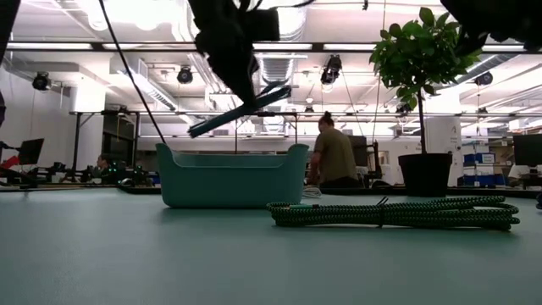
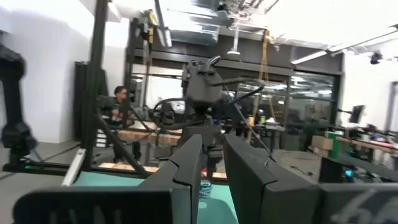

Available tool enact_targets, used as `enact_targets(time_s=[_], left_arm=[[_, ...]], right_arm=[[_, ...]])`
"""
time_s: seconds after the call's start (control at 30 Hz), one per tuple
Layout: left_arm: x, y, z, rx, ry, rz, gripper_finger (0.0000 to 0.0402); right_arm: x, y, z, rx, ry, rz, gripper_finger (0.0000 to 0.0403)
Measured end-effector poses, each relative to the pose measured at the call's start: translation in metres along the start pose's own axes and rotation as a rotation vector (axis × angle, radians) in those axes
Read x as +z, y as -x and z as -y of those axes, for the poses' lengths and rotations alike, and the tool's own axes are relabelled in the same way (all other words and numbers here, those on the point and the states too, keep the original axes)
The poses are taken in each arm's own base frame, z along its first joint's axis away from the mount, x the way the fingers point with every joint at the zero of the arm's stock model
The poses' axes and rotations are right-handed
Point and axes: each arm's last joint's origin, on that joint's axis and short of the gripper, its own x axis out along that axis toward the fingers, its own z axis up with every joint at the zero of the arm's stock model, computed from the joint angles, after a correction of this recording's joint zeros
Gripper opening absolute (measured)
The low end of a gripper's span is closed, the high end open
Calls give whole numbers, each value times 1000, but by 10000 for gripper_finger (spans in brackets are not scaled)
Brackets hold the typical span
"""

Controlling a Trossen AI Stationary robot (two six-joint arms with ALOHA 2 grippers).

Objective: Pick and place USB-C Cables
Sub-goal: Put the blue black charger cable into the green bin

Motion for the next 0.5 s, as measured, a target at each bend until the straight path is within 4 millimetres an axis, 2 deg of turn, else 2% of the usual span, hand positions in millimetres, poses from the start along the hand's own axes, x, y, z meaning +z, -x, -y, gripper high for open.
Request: enact_targets(time_s=[0.17, 0.5], left_arm=[[-6, -6, 1, 17, 1, -29, 19], [-11, -18, 1, 51, 36, -16, 19]], right_arm=[[-1, 0, 2, -57, 2, -21, 59], [-3, 0, 2, -63, 6, -39, 59]])
